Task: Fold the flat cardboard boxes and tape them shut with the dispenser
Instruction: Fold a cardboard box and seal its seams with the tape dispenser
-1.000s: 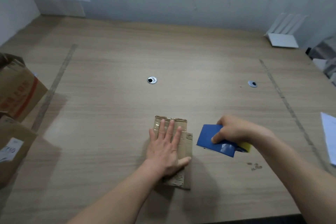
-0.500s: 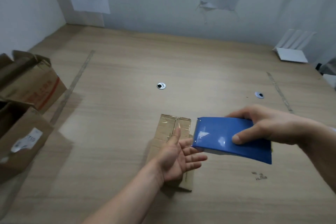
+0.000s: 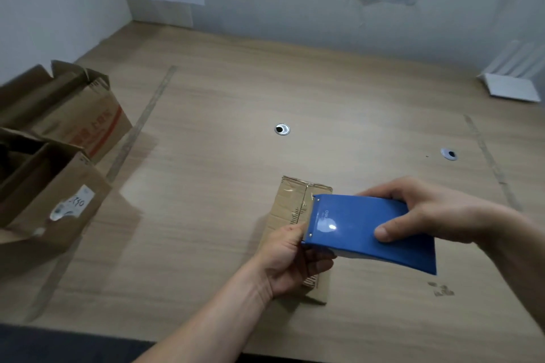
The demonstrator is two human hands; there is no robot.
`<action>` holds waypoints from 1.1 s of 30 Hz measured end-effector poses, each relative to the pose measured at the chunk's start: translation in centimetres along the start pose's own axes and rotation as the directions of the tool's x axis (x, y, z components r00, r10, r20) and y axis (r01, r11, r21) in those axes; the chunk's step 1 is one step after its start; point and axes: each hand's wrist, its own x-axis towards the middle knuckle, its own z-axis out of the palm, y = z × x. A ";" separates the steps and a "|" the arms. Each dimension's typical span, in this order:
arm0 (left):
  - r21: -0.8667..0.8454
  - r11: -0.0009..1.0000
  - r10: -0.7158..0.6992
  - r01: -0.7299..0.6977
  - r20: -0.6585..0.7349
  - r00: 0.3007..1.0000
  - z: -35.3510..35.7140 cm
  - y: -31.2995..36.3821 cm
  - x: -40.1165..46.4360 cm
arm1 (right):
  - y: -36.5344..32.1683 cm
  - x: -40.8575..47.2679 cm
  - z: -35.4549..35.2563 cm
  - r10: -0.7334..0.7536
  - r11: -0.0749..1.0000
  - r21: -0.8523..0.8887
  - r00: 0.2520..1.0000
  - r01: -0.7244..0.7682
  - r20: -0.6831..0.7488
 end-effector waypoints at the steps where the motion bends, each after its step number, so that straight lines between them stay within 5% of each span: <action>1: -0.011 1.000 -0.008 0.008 -0.004 1.000 -0.2 0.1 0.0 | 0.0 0.2 0.1 0.003 1.000 0.006 1.000 -0.003 0.006; 22: -0.112 0.988 -0.099 0.106 0.063 0.993 -2.3 2.0 0.7 | -0.6 3.4 0.5 0.023 1.000 0.003 0.999 -0.023 0.027; 33: 0.164 0.986 0.042 -0.026 -0.095 0.995 -3.0 2.7 0.5 | -0.4 3.6 1.1 0.017 0.999 0.029 0.999 -0.018 0.046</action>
